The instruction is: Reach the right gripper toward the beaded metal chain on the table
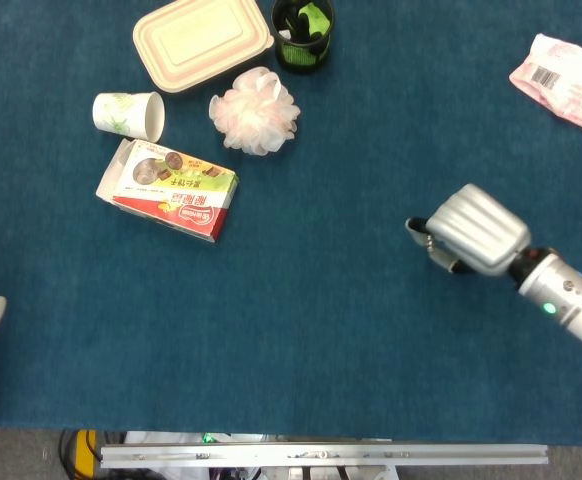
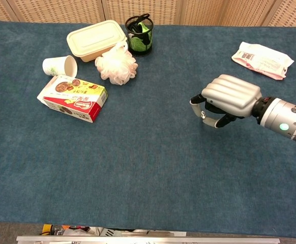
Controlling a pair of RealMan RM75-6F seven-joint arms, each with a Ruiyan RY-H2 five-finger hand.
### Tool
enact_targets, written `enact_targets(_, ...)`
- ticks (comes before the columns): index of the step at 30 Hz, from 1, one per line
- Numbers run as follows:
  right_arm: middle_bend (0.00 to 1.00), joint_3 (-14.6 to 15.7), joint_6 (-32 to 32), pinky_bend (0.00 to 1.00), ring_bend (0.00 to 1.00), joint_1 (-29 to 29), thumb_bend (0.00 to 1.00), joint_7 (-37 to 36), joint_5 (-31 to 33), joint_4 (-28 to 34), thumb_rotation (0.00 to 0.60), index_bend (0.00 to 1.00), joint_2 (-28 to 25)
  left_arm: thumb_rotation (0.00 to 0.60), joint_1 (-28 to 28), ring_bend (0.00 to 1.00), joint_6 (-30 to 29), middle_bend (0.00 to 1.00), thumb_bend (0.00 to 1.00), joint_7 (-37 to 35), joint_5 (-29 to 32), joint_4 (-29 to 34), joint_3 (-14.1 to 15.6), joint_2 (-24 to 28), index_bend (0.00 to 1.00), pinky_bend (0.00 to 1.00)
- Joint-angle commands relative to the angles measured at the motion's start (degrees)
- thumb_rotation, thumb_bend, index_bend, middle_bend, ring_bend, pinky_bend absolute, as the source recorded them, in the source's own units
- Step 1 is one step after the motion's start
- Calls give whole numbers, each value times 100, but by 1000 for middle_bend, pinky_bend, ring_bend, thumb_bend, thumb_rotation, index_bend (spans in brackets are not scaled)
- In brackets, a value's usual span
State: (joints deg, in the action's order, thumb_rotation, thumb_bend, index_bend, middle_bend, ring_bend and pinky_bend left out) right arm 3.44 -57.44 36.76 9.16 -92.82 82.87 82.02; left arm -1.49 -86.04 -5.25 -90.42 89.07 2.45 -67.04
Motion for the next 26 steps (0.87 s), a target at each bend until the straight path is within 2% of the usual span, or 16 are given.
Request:
enact_targets(1,974,34,-146,1000,1000,-122,381,-182,-4,-61,600,642,-95,600,-1,12,-1,18,274,42,-23,42,13,14,5,0)
enact_targets(7,977,56,-224,1000,1000,-222,383,-402,22,-226,600,648,-141,600,-13,12,18,18,274,110,-55,94,32,19,5,0)
enact_targets(19,978,-85,-38,1000,1000,-162,383,-577,167,-705,600,649,54,600,-26,12,77,18,273,177,20,131,15,-8,5,0)
enact_targets(26,977,-110,-30,1000,1000,-146,383,-618,155,-738,600,649,63,600,-51,12,112,18,273,222,30,161,3,-28,5,0)
